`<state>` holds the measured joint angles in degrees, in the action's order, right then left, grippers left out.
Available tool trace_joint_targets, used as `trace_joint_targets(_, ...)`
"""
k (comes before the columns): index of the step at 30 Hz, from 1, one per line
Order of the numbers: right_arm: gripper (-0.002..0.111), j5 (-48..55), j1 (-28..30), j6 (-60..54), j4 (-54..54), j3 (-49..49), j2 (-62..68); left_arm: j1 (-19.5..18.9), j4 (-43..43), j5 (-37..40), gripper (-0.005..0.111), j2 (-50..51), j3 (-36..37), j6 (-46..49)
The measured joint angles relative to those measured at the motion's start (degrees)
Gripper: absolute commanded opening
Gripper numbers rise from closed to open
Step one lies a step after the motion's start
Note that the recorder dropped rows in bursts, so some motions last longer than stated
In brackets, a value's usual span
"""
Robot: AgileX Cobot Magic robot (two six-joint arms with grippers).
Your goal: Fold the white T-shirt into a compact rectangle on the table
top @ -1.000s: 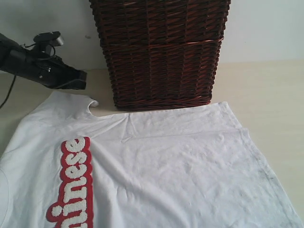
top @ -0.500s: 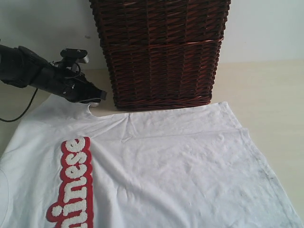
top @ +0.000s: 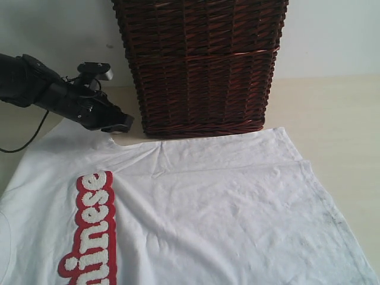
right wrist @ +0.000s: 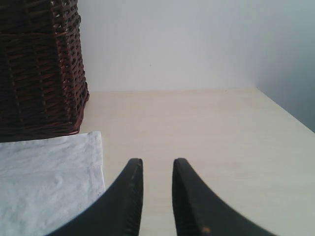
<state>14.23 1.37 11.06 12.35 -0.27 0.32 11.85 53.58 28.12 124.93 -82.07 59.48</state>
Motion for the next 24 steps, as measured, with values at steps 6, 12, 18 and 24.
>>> trace_joint_targets(6,0.023,0.00,0.00,0.00,0.00,0.00,0.00,0.09,-1.37,5.68,0.052,-0.13,0.00,0.10)
trace_joint_targets(12,0.023,0.00,0.00,0.00,0.00,0.00,0.00,0.09,-1.60,0.35,0.052,-0.13,0.00,0.10)
trace_joint_targets(18,0.023,0.00,0.00,0.00,0.00,0.00,0.00,0.09,-2.05,-6.80,0.052,-0.13,0.00,0.10)
trace_joint_targets(24,0.023,0.00,0.00,0.00,0.00,0.00,0.00,0.09,-3.15,-10.14,0.052,-0.13,0.00,0.10)
